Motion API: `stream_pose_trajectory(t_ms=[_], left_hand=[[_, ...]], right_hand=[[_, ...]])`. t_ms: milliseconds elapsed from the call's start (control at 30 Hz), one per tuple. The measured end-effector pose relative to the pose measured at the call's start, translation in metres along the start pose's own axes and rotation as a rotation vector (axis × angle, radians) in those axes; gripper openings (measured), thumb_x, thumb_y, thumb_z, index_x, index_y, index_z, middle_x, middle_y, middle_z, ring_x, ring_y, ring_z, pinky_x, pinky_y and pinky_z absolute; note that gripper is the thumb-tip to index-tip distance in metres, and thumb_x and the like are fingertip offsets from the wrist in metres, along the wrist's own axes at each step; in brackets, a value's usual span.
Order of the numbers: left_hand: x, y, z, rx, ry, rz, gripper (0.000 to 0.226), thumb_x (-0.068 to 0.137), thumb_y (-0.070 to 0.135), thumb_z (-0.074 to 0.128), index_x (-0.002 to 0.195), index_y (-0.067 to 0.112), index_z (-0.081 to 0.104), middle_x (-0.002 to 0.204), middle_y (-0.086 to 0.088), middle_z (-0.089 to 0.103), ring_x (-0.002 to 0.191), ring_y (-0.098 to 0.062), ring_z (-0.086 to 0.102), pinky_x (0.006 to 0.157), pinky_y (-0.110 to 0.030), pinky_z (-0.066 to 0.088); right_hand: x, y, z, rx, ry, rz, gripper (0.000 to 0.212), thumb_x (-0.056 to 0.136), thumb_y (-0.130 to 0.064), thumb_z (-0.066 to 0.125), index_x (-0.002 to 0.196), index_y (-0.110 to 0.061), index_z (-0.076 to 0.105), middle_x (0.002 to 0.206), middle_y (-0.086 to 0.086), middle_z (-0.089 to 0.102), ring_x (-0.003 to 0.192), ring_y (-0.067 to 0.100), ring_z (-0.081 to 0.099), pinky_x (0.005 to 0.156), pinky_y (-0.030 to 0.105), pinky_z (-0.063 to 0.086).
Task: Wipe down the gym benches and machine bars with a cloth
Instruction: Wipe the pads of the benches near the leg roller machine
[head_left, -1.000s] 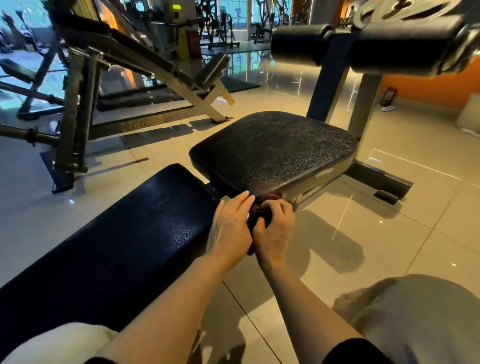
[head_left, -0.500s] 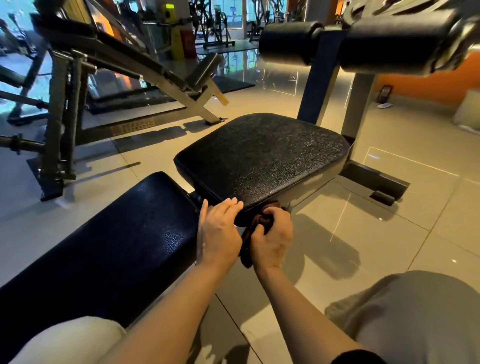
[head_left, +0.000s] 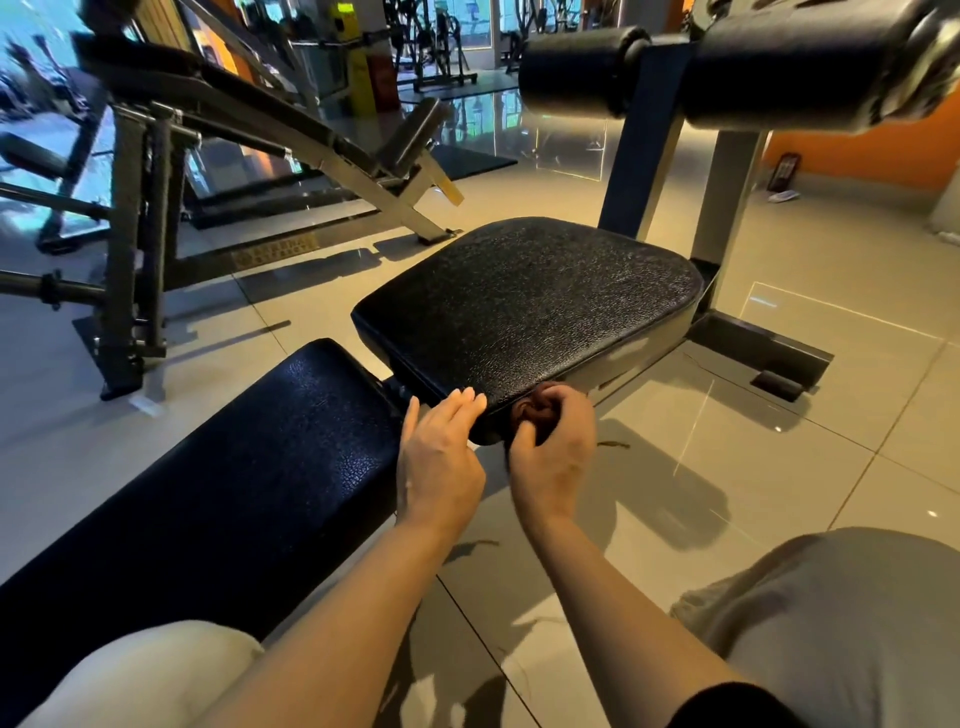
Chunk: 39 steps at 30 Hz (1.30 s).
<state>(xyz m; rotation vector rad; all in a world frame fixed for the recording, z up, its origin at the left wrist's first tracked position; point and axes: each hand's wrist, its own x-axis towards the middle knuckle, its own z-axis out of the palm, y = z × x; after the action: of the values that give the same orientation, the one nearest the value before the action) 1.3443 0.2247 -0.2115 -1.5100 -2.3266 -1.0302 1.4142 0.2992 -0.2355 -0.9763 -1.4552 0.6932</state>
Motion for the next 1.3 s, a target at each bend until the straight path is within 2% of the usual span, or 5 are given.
stream_pose_trajectory(t_ms=[133,300,567,667,1300], left_hand=[[0.000,-0.001,-0.003,-0.009,-0.026,-0.003,0.058,0.081,-0.011,0.051,0.134,0.012,0.055,0.140,-0.005,0.053,0.135,-0.013,0.042,0.120,-0.034,0.004],[-0.010,-0.012,-0.009,0.021,-0.084,0.078,0.067,0.084,-0.012,0.047,0.145,0.015,0.041,0.151,0.000,0.039,0.141,-0.006,0.028,0.119,-0.034,-0.004],[-0.023,-0.027,-0.012,0.043,-0.061,0.086,0.064,0.082,-0.013,0.050,0.142,0.008,0.044,0.148,-0.009,0.043,0.140,-0.019,0.034,0.118,-0.036,0.006],[-0.022,-0.027,-0.010,0.040,-0.063,0.084,0.069,0.079,-0.017,0.050,0.143,0.008,0.043,0.148,-0.009,0.042,0.141,-0.020,0.033,0.119,-0.036,0.005],[-0.025,-0.028,-0.003,0.105,-0.058,0.112,0.074,0.076,-0.014,0.056,0.144,0.013,0.043,0.146,-0.007,0.046,0.137,-0.021,0.040,0.119,-0.044,0.013]], right_hand=[[-0.026,-0.004,0.002,0.015,-0.126,-0.040,0.037,0.066,0.007,0.059,0.099,-0.008,0.060,0.098,0.003,0.058,0.092,0.019,0.053,0.085,0.027,0.044],[0.009,0.001,-0.006,0.019,0.059,0.151,0.028,0.073,0.004,0.060,0.100,-0.006,0.059,0.099,0.005,0.057,0.092,0.019,0.052,0.087,0.030,0.043],[-0.027,-0.005,0.000,0.014,-0.114,0.039,0.031,0.070,0.009,0.059,0.097,-0.007,0.060,0.095,0.002,0.056,0.090,0.021,0.053,0.082,0.014,0.037],[0.003,-0.013,-0.005,0.036,0.034,0.048,0.029,0.073,0.006,0.059,0.101,-0.004,0.058,0.100,0.007,0.057,0.094,0.018,0.052,0.087,0.023,0.041],[0.002,0.006,-0.003,-0.132,-0.094,0.007,0.029,0.068,-0.003,0.055,0.097,-0.005,0.059,0.095,0.011,0.059,0.089,0.027,0.054,0.082,0.032,0.042]])
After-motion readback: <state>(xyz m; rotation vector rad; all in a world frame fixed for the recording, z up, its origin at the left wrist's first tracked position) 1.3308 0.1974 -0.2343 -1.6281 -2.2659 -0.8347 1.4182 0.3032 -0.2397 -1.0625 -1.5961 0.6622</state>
